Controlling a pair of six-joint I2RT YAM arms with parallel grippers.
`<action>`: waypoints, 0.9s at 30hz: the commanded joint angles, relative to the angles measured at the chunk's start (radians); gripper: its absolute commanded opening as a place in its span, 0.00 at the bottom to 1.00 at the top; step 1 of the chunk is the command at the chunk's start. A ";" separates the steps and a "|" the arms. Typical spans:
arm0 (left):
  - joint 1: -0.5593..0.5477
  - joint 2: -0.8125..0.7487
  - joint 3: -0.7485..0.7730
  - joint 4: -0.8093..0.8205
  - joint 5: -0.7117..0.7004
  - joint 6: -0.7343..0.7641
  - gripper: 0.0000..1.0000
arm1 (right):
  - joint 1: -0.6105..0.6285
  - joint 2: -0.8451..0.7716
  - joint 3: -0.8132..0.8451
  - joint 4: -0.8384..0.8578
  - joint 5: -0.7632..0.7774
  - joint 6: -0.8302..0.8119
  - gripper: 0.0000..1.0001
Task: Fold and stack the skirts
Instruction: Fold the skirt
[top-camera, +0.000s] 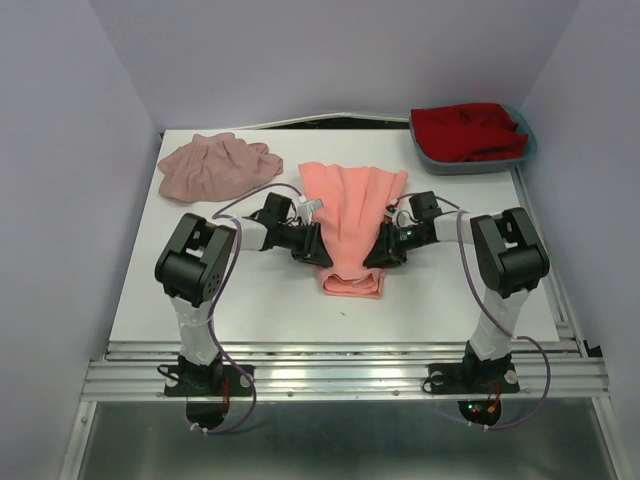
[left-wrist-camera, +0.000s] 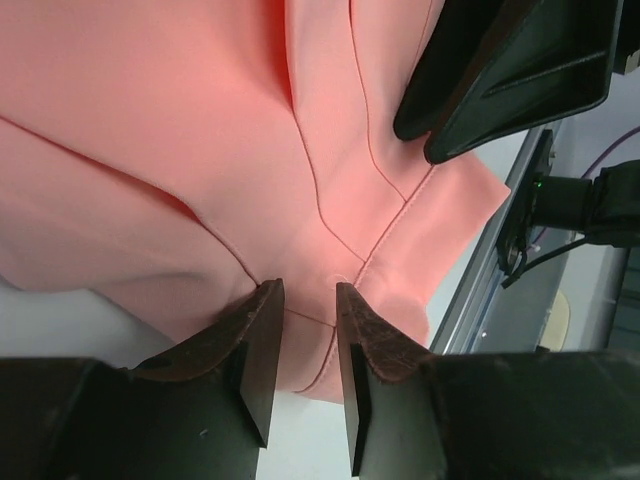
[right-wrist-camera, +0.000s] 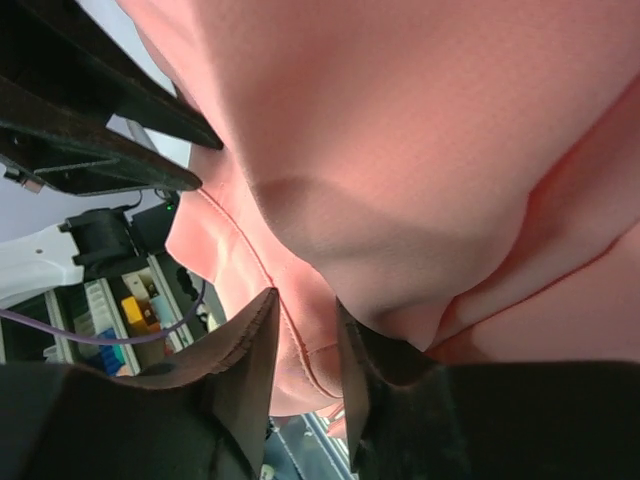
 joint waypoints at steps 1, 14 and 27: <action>-0.053 -0.082 -0.046 -0.040 -0.030 0.065 0.40 | 0.000 -0.012 -0.001 -0.074 0.157 -0.090 0.33; -0.177 -0.471 0.061 -0.218 -0.244 0.375 0.62 | 0.000 -0.227 0.260 -0.252 -0.030 -0.207 0.58; -0.777 -0.502 -0.124 -0.198 -1.097 0.769 0.88 | 0.049 -0.147 0.129 -0.209 -0.079 -0.230 0.46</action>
